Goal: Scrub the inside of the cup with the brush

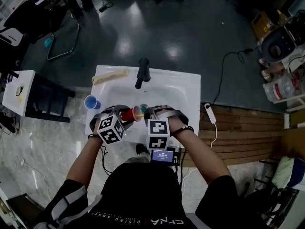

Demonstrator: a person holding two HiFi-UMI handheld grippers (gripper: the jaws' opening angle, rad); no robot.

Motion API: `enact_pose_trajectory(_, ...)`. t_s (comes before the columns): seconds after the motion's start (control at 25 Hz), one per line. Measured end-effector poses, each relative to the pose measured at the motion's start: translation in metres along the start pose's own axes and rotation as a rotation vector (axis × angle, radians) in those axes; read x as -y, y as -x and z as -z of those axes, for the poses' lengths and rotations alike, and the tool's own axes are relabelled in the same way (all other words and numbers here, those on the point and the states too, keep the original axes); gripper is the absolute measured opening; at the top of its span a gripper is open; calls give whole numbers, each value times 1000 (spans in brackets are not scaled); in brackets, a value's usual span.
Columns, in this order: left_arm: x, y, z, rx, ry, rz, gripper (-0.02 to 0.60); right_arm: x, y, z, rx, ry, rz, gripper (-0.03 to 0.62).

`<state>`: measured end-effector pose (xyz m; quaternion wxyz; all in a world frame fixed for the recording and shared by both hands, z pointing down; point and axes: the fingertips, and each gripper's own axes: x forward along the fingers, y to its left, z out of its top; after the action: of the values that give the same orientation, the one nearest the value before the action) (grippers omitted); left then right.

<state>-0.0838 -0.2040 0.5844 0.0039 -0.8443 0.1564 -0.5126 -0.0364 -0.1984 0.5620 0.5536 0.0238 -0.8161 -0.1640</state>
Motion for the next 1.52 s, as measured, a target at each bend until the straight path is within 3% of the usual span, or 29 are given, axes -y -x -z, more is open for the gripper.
enact_pose_trajectory(0.4, 0, 6, 8, 36, 54, -21, 232, -1, 9, -4, 11, -26, 15, 38)
enact_pose_trajectory(0.72, -1, 16, 12, 108, 132, -49, 232, 0, 26, 3, 19, -120, 65, 38)
enact_pose_trajectory(1.28, -4, 43, 21, 288, 284, -125, 232, -9, 45, 2, 286, -613, 120, 38)
enact_pose_trajectory(1.52, -6, 62, 31, 380, 378, -176, 232, -4, 48, -9, 396, -761, 139, 38)
